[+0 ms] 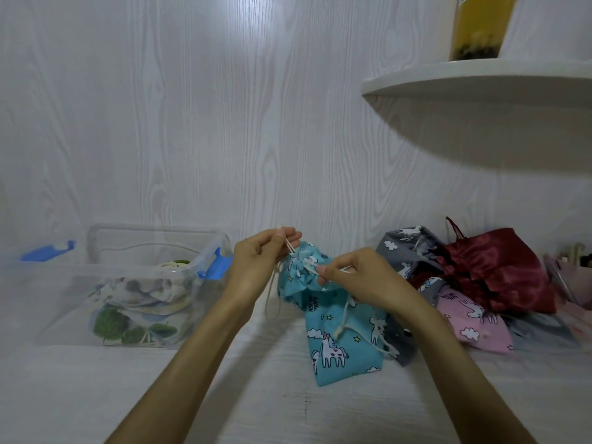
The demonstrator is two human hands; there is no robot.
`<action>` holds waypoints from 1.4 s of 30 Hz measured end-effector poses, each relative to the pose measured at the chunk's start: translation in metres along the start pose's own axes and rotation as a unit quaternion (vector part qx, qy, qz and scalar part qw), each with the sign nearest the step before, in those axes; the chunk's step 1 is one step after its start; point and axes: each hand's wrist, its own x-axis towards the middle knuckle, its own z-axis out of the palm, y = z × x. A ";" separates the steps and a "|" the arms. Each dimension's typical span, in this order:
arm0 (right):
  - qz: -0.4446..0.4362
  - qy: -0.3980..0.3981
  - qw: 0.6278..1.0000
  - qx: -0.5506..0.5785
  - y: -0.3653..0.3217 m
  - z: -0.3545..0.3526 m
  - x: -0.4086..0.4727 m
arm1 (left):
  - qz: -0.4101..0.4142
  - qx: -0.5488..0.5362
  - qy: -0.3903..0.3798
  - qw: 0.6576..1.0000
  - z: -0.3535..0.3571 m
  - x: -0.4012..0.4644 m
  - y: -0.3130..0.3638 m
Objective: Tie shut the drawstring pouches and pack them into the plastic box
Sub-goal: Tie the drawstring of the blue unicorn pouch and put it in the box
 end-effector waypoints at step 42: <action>0.157 -0.143 0.975 -0.062 0.015 -0.015 -0.001 | -0.170 0.168 -0.395 0.887 0.016 -0.017 -0.008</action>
